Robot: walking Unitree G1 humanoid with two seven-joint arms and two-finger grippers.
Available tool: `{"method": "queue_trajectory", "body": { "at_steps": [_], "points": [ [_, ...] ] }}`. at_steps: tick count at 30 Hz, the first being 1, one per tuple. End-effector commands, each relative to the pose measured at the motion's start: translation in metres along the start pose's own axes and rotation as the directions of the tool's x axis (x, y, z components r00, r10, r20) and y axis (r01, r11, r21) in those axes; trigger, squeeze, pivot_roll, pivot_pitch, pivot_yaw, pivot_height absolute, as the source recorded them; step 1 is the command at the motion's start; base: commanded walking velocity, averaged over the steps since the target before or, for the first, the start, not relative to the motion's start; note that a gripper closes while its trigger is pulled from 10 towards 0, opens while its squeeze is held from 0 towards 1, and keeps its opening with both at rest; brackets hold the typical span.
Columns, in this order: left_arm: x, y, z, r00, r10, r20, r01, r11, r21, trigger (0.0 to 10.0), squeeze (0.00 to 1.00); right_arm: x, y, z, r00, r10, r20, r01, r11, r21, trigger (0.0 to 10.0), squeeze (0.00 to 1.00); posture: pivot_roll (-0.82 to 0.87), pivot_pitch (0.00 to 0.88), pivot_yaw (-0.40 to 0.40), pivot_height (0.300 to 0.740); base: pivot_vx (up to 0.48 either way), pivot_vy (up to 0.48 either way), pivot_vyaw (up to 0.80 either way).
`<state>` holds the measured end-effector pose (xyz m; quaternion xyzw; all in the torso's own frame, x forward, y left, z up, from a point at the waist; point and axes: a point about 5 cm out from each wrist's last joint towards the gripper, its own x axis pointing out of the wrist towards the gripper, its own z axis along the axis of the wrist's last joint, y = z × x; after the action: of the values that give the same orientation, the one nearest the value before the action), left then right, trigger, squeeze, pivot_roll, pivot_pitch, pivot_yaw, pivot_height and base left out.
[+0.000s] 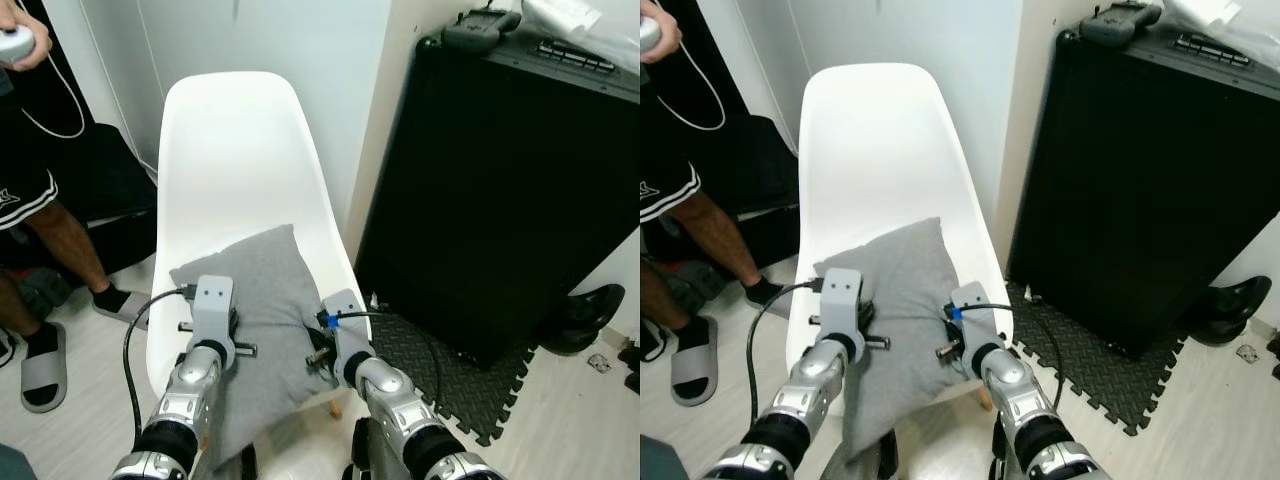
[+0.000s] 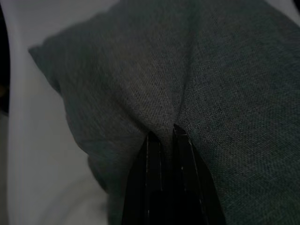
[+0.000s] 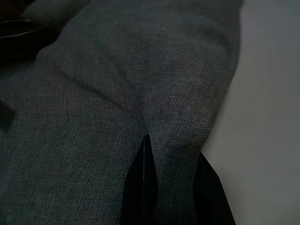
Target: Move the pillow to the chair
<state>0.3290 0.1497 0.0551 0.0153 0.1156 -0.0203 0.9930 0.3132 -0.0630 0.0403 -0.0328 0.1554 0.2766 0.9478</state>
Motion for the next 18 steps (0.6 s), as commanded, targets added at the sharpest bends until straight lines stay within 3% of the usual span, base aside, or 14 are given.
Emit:
{"method": "queue_trajectory", "body": {
  "at_steps": [1,16,17,18],
  "points": [
    [-0.001,-0.0058,-0.0048,0.999,-0.037,-0.008,0.037,0.999,0.031,10.0,0.0,0.0013,0.0092,-0.0027,0.999,0.039,0.003,-0.039,0.999,-0.008,10.0,0.0,0.0,0.215,-0.038,0.598,0.0,0.0,0.0],
    [0.0003,-0.0029,-0.0064,0.999,-0.036,-0.011,0.036,0.999,0.029,10.0,0.0,0.0042,0.0117,0.0041,0.996,0.078,0.047,-0.079,0.997,0.019,10.0,0.0,0.0,0.213,-0.045,0.583,0.0,0.0,0.0],
    [-0.0006,-0.0041,-0.0047,0.998,-0.054,0.013,0.055,0.998,-0.015,10.0,1.0,0.0037,0.012,0.0045,0.994,0.089,0.057,-0.091,0.995,0.028,10.0,1.0,0.01,0.212,-0.045,0.583,0.0,0.0,0.0],
    [-0.0011,-0.0046,-0.0044,0.998,-0.066,0.019,0.066,0.997,-0.032,10.0,1.0,0.0031,0.0123,0.0044,0.993,0.098,0.063,-0.1,0.995,0.029,10.0,1.0,0.01,0.212,-0.045,0.583,0.0,0.0,0.0]
  ]
}}
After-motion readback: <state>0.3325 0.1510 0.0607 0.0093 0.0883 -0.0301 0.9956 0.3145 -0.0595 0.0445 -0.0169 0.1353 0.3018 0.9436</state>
